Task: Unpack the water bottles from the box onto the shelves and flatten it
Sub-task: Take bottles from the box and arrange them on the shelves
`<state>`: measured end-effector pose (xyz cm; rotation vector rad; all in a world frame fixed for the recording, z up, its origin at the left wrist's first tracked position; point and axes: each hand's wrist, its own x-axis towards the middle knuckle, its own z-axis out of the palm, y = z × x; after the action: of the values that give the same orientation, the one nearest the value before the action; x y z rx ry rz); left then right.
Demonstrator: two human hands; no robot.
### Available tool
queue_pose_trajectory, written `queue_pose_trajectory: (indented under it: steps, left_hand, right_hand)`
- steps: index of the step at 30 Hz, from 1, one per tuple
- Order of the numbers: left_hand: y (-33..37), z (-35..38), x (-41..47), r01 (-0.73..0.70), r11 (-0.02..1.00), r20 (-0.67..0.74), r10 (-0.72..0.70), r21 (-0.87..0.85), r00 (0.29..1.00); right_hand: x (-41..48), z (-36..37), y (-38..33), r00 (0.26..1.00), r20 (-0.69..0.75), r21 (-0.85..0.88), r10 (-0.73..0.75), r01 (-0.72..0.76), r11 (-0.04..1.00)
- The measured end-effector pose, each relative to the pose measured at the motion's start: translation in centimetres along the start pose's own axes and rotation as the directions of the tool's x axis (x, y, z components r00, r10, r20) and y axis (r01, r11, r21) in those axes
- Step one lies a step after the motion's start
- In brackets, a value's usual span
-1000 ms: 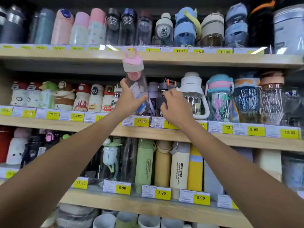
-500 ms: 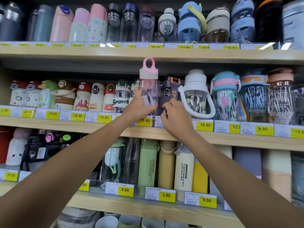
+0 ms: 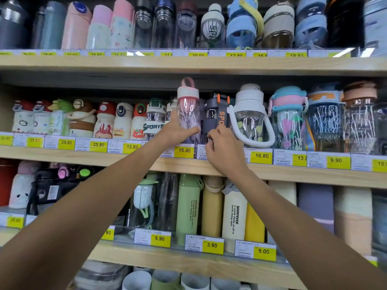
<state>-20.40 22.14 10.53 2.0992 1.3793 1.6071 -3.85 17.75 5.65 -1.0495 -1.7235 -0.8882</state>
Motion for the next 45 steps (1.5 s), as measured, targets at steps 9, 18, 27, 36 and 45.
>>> queue_pose_trajectory:
  steps: [9, 18, 27, 36, 45]
  left_hand:
    - [1.1, 0.2, -0.6, 0.02, 0.991, 0.024, -0.023, 0.131, 0.999]
    - [2.2, 0.3, -5.4, 0.02, 0.972, -0.108, 0.006, 0.235, 0.994]
    - [3.8, 6.3, -13.3, -0.117, 0.993, -0.175, 0.12, 0.028, 0.977]
    - [6.6, 21.8, -24.2, -0.075, 0.988, 0.197, 0.1, -0.132, 0.975]
    - [14.1, 40.9, -36.3, 0.134, 0.966, 0.642, 0.04, -0.219, 0.765]
  right_hand:
    - [-0.8, -0.1, 0.2, 0.993, 0.119, 0.084, 0.019, -0.029, 0.996]
    - [-2.4, -1.6, -0.1, 0.985, 0.17, 0.142, 0.023, -0.048, 0.989]
    - [-9.1, -6.3, 1.9, 0.986, 0.07, 0.253, 0.153, -0.166, 0.953]
    - [-23.3, -13.1, 10.2, 0.866, 0.265, 0.08, 0.425, -0.459, 0.885]
    - [-41.6, -23.7, 22.0, 0.529, 0.435, -0.078, 0.728, -0.784, 0.616]
